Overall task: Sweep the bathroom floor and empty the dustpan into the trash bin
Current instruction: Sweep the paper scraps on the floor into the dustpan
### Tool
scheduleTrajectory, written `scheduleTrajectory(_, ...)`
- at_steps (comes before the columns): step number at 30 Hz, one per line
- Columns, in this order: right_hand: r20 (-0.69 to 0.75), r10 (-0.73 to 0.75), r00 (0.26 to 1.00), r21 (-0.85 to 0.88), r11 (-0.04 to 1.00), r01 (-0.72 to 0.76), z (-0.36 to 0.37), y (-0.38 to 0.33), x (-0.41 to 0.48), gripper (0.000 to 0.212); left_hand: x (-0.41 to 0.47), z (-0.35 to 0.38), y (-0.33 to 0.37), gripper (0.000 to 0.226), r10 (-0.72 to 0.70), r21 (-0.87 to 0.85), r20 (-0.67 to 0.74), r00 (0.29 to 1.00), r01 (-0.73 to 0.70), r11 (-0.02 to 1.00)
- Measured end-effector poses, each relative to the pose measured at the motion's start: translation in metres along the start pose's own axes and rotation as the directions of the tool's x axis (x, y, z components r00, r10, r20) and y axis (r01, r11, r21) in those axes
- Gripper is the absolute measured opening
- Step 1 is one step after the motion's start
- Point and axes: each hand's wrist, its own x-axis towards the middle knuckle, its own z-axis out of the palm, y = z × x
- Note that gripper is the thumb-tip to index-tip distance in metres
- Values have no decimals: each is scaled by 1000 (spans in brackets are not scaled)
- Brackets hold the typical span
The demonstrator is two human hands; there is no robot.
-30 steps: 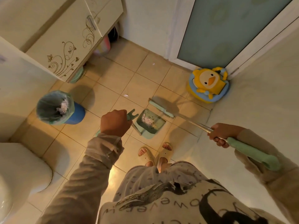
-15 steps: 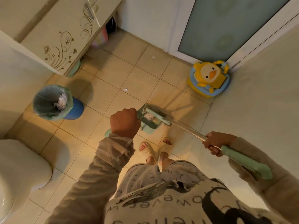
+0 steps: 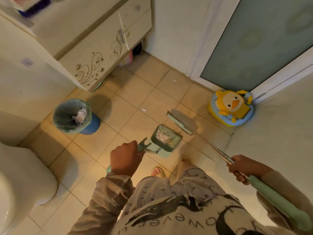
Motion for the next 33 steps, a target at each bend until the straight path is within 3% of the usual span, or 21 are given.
scheduleTrajectory(7,41,-27,999,-76,997,30,-36,-59,32,14,-1,-9,-7,31,-225,-169,13,974,224,960)
scheduleTrajectory(12,99,-53,994,-294,953,81,-69,-126,65,22,16,-25,8,30,-412,-222,-3,911,401,889)
scheduleTrajectory(15,107,-109,988,-472,869,147,-89,-179,85,31,31,-37,23,32,-509,-236,-4,861,493,837)
scheduleTrajectory(21,136,-193,972,-728,646,230,-106,-278,120,29,67,-55,43,34,-642,-253,35,766,629,736)
scheduleTrajectory(27,143,-280,949,-881,401,251,-89,-331,141,25,90,-63,43,32,-653,-226,52,755,646,729)
scheduleTrajectory(33,137,-270,953,-949,240,205,-63,-335,147,27,93,-60,40,31,-647,-222,40,761,639,737)
